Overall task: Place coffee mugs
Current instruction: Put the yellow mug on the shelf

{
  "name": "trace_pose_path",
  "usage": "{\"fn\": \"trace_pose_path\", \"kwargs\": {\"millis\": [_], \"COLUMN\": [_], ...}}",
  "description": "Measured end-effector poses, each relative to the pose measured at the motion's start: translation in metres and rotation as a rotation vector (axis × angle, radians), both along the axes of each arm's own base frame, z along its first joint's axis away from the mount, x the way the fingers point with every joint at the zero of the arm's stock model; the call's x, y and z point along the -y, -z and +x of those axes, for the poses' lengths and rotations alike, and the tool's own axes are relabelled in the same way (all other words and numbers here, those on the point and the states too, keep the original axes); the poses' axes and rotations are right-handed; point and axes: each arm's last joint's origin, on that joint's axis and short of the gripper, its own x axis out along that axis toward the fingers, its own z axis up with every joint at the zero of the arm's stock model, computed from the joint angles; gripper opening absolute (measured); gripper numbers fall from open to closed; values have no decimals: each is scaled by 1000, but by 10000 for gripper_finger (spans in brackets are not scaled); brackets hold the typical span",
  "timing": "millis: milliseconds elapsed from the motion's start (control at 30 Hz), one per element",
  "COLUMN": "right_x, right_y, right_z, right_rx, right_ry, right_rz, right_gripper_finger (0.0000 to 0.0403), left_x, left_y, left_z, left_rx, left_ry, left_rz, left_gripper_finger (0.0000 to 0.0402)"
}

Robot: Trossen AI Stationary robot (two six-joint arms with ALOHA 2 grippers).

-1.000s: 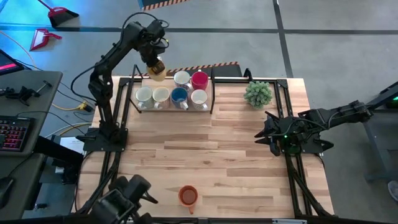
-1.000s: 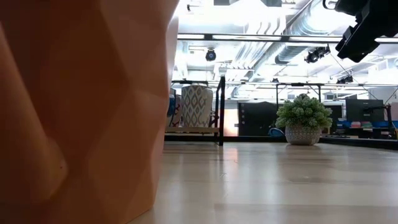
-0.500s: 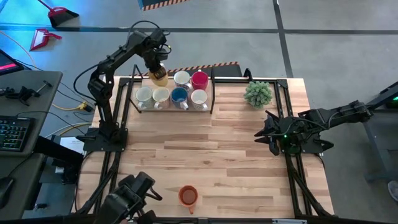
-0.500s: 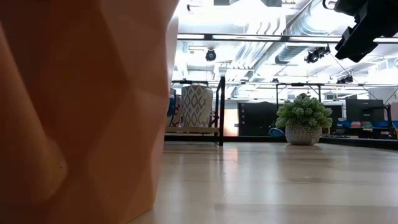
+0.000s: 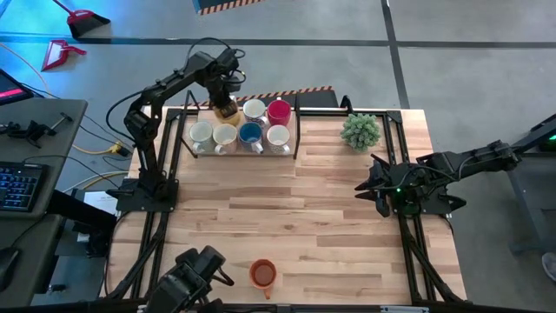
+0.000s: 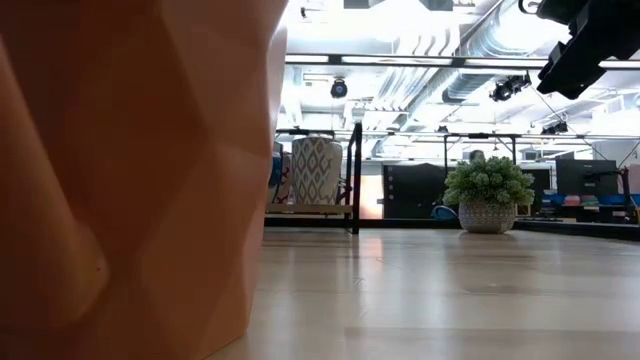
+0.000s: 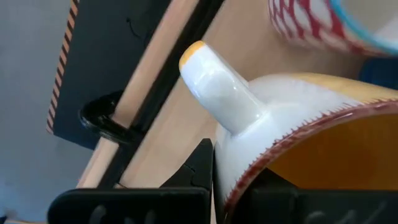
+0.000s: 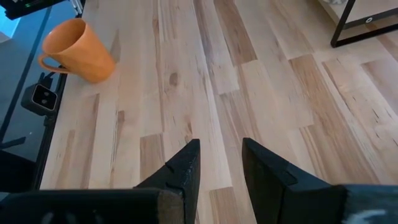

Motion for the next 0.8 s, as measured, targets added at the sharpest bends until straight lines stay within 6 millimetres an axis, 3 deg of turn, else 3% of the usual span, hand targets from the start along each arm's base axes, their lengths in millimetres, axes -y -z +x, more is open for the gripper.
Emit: {"fn": "trace_pose_path", "kwargs": {"millis": [800], "right_x": [-1], "right_y": [-2], "right_z": [2], "right_rx": [27], "right_ry": [4], "right_rz": [37], "right_gripper_finger": [99], "left_x": [-5], "left_y": [12], "left_z": [10], "left_rx": [1], "left_ry": [30], "left_rz": [5], "left_gripper_finger": [4]}}
